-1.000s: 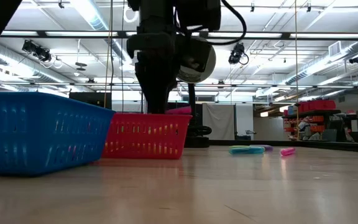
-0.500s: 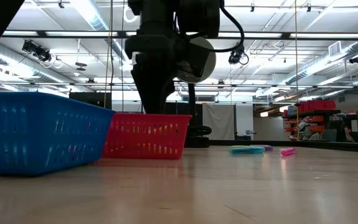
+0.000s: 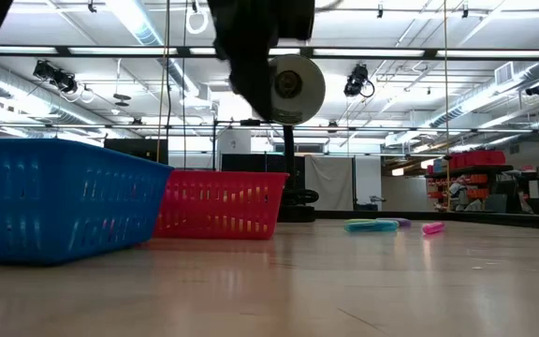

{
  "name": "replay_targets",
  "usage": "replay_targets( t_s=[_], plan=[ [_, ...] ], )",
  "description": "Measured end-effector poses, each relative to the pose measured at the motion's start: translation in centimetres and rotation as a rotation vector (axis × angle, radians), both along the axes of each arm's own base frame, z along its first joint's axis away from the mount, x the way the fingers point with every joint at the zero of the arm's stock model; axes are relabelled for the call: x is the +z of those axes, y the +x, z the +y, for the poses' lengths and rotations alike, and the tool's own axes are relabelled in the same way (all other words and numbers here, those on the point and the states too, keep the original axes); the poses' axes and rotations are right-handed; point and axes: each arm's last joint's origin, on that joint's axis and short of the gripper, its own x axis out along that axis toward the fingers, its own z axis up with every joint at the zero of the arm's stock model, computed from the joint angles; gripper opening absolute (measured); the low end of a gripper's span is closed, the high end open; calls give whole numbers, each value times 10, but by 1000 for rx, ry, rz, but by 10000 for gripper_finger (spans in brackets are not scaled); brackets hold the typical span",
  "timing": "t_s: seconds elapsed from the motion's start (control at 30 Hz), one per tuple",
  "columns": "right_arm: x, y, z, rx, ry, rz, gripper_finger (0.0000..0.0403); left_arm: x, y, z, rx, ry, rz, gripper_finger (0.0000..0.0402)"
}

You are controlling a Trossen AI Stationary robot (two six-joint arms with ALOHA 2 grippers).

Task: Pick & Place Markers
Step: Put the purple pen into the green bin

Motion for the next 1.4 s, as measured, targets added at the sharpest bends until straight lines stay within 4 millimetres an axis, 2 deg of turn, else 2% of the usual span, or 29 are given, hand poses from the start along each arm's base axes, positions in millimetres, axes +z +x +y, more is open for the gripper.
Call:
replay_targets(
  t_s=[0.27,0.67,0.97,1.13,1.27,1.4],
  plan=[
    [7,-10,-3,-1,7,-24,230,59,-18,3,-26,2,-256,177],
    [13,-29,-9,-43,6,12,230,129,-52,10,-37,-23,-574,177],
    [10,-29,-9,-42,0,51,230,183,-96,17,24,52,-813,177],
    [8,-29,-10,-58,-3,72,230,216,-123,20,53,67,-1015,177],
    [6,-29,-11,-100,21,85,230,234,-138,20,65,43,-1131,177],
    [4,-29,-13,-172,154,98,230,239,-144,20,86,40,-1157,177]
  ],
)
